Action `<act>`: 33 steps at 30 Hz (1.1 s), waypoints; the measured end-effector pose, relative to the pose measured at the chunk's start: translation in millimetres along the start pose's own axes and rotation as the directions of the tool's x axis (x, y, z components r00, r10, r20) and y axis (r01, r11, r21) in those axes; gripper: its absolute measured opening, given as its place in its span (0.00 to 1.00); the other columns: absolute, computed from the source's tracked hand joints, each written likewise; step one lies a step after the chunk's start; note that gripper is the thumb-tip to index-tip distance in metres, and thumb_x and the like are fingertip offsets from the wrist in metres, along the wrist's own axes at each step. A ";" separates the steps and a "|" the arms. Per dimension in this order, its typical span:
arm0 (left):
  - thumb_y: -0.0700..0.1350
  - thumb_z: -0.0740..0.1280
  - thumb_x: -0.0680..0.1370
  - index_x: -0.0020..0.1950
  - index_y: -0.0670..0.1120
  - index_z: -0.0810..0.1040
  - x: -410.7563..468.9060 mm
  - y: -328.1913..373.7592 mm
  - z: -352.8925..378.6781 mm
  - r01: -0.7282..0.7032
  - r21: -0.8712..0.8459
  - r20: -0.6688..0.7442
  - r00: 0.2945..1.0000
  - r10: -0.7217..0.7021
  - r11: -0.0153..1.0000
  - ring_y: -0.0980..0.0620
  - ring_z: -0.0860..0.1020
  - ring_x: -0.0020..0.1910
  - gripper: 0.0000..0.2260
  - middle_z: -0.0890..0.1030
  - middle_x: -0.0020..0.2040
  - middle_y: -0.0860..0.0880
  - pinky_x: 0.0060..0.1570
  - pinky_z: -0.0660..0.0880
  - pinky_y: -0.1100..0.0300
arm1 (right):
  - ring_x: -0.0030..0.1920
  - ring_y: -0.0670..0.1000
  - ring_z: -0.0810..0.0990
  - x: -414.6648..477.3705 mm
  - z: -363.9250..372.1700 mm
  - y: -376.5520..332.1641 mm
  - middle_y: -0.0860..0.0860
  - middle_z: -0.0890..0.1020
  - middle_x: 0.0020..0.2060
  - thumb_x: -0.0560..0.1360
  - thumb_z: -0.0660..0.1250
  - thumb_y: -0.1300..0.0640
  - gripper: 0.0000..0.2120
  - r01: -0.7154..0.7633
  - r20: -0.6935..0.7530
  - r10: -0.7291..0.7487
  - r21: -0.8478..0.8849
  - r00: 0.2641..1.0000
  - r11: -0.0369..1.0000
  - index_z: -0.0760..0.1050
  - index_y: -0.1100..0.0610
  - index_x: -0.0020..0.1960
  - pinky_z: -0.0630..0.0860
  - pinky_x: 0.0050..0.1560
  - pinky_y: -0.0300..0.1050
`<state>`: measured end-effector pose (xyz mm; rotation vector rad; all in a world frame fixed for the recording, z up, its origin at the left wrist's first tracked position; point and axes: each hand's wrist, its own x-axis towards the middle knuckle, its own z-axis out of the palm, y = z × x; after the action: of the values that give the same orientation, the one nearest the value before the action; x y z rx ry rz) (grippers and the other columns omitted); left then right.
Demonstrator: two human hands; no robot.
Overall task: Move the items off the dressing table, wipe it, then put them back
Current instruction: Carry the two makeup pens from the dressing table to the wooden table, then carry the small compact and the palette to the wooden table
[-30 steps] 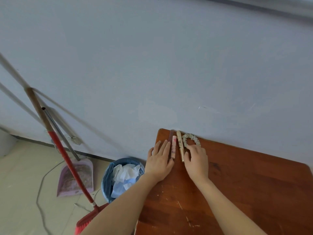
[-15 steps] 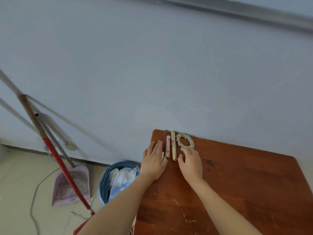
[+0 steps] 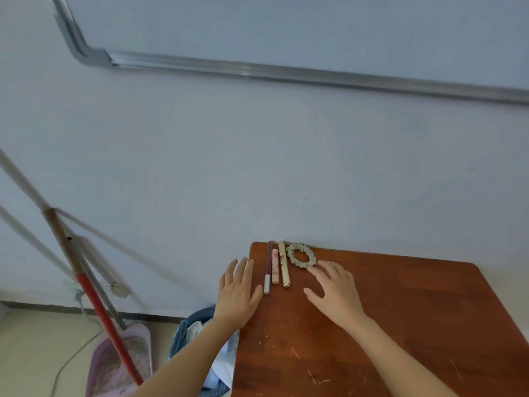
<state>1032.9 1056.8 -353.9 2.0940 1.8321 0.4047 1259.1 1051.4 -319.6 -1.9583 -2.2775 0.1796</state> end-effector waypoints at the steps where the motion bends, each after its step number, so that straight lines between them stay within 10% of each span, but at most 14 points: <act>1: 0.54 0.51 0.80 0.75 0.49 0.51 0.2 1.4 -3.6 -0.013 0.015 -0.009 1.000 0.014 1.000 0.50 0.45 0.75 0.25 0.52 0.76 0.50 0.73 0.47 0.53 | 0.73 0.50 0.55 -4.6 -3.2 1.8 0.48 0.62 0.72 0.75 0.57 0.41 0.25 -0.002 -0.005 0.002 -0.003 1.000 1.000 0.61 0.46 0.70 0.52 0.72 0.49; 8: 0.56 0.49 0.74 0.67 0.42 0.71 15.4 49.4 -33.3 -0.394 -0.015 -0.062 0.918 0.392 0.919 0.39 0.65 0.70 0.28 0.70 0.68 0.42 0.66 0.63 0.43 | 0.75 0.50 0.46 -60.2 -25.3 12.0 0.49 0.54 0.75 0.77 0.52 0.40 0.27 -0.217 -0.059 0.215 -0.020 0.975 0.976 0.54 0.45 0.73 0.42 0.73 0.49; 13: 0.60 0.44 0.74 0.72 0.46 0.62 14.5 85.6 -31.9 -0.645 -0.038 0.075 0.760 0.646 0.764 0.43 0.53 0.75 0.31 0.61 0.74 0.46 0.72 0.50 0.47 | 0.75 0.48 0.49 -133.5 -30.7 -5.0 0.48 0.58 0.74 0.77 0.52 0.41 0.25 -0.518 -0.204 0.512 0.029 0.834 0.855 0.56 0.46 0.72 0.44 0.73 0.48; 18: 0.55 0.54 0.79 0.73 0.46 0.61 -47.0 124.8 -5.6 -0.859 -0.145 0.150 0.471 0.869 0.491 0.45 0.53 0.75 0.25 0.61 0.74 0.46 0.71 0.53 0.49 | 0.72 0.53 0.62 -244.3 -27.8 -57.8 0.52 0.69 0.69 0.75 0.62 0.46 0.22 -0.761 -0.280 0.747 0.076 0.604 0.644 0.68 0.50 0.67 0.56 0.71 0.54; 22: 0.56 0.52 0.80 0.74 0.48 0.57 -131.3 175.4 10.9 -0.926 -0.290 0.218 0.183 0.959 0.242 0.48 0.50 0.75 0.25 0.58 0.75 0.49 0.72 0.50 0.52 | 0.52 0.58 0.82 -354.2 -40.7 -107.9 0.55 0.83 0.50 0.59 0.79 0.52 0.22 -0.910 -0.461 0.804 -0.018 0.376 0.415 0.81 0.54 0.52 0.77 0.48 0.59; 28: 0.53 0.58 0.73 0.60 0.41 0.77 -268.7 221.3 -9.5 -0.912 -0.352 0.102 -0.263 0.959 -0.212 0.41 0.76 0.60 0.22 0.79 0.59 0.43 0.55 0.74 0.46 | 0.48 0.58 0.83 -501.2 -54.8 -197.5 0.55 0.84 0.47 0.55 0.82 0.53 0.23 -0.999 -0.564 0.824 -0.028 0.043 0.032 0.82 0.55 0.49 0.78 0.44 0.59; 33: 0.48 0.67 0.72 0.62 0.38 0.74 -390.0 234.1 -22.6 -0.797 -0.463 0.044 -0.457 0.889 -0.387 0.36 0.73 0.63 0.22 0.77 0.62 0.40 0.59 0.69 0.42 | 0.48 0.61 0.82 -602.9 -57.0 -289.0 0.57 0.84 0.47 0.56 0.81 0.56 0.22 -0.983 -0.603 0.779 0.053 -0.172 -0.176 0.82 0.57 0.49 0.77 0.45 0.61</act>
<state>1181.6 643.5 -233.2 2.5931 -0.9290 0.3350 1077.2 412.3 -226.3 -3.0213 0.0687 -0.7237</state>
